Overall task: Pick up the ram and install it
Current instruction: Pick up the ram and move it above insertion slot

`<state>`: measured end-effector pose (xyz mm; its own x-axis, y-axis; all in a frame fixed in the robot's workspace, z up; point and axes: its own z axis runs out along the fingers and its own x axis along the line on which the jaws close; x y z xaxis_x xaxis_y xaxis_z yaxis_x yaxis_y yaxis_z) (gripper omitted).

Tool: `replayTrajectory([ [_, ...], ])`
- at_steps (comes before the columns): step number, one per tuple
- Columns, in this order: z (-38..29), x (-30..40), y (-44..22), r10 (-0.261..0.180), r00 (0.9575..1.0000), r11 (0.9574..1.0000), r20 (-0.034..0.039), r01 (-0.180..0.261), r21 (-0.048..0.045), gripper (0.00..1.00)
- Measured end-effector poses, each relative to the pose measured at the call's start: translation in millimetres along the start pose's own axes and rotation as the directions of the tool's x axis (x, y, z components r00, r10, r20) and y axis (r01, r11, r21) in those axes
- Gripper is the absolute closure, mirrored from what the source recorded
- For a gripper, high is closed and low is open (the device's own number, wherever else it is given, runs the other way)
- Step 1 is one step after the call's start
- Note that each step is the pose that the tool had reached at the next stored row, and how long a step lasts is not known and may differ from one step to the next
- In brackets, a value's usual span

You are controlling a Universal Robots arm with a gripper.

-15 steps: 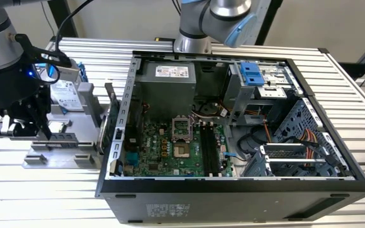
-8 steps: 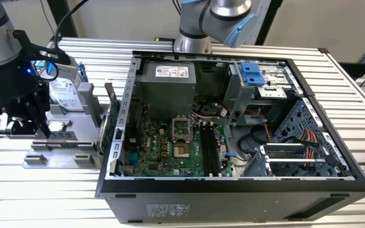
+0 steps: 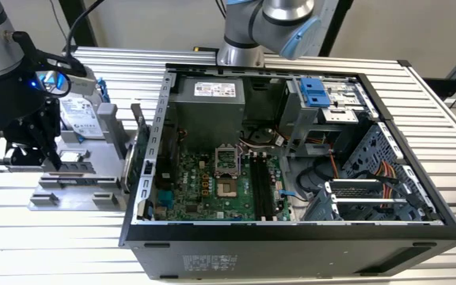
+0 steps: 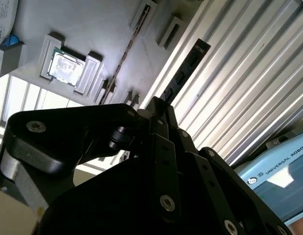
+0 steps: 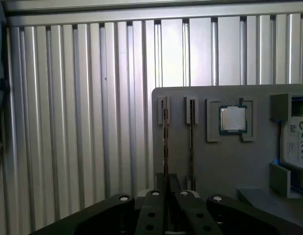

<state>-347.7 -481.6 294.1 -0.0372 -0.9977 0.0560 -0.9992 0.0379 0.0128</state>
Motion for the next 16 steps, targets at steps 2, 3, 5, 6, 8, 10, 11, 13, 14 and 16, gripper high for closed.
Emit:
replayTrajectory([
  [2, -1.5, 0.1, 0.0, 0.0, 1.0, 1.0, 0.0, 0.0, 0.0, 1.0],
  [3, -2.3, 0.2, 0.0, 0.0, 1.0, 1.0, 0.0, 0.0, 0.0001, 1.0],
  [5, -4.4, 0.3, -0.1, 0.0, 1.0, 1.0, 0.0, 0.0, 0.0001, 1.0],
  [6, -5.4, 0.4, -0.1, 0.0, 1.0, 1.0, 0.0, 0.0, 0.0001, 1.0],
  [8, -7.4, 0.5, 0.0, 0.0, 1.0, 1.0, 0.0, 0.0, 0.0002, 1.0],
  [10, -9.4, 0.6, 0.0, 0.0, 1.0, 1.0, 0.0, 0.0, 0.0002, 1.0],
  [11, -10.4, 0.6, 0.0, 0.0, 1.0, 1.0, 0.0, 0.0, 0.0002, 1.0],
  [13, -12.6, 0.8, 0.1, 0.0, 1.0, 1.0, 0.0, 0.0, 0.0002, 1.0],
  [14, -13.7, 0.8, 0.1, 0.0, 1.0, 1.0, 0.0, 0.0, 0.0002, 1.0],
  [16, -16.0, 1.0, 0.1, 0.0, 1.0, 1.0, 0.0, 0.0, 0.0002, 1.0],
])
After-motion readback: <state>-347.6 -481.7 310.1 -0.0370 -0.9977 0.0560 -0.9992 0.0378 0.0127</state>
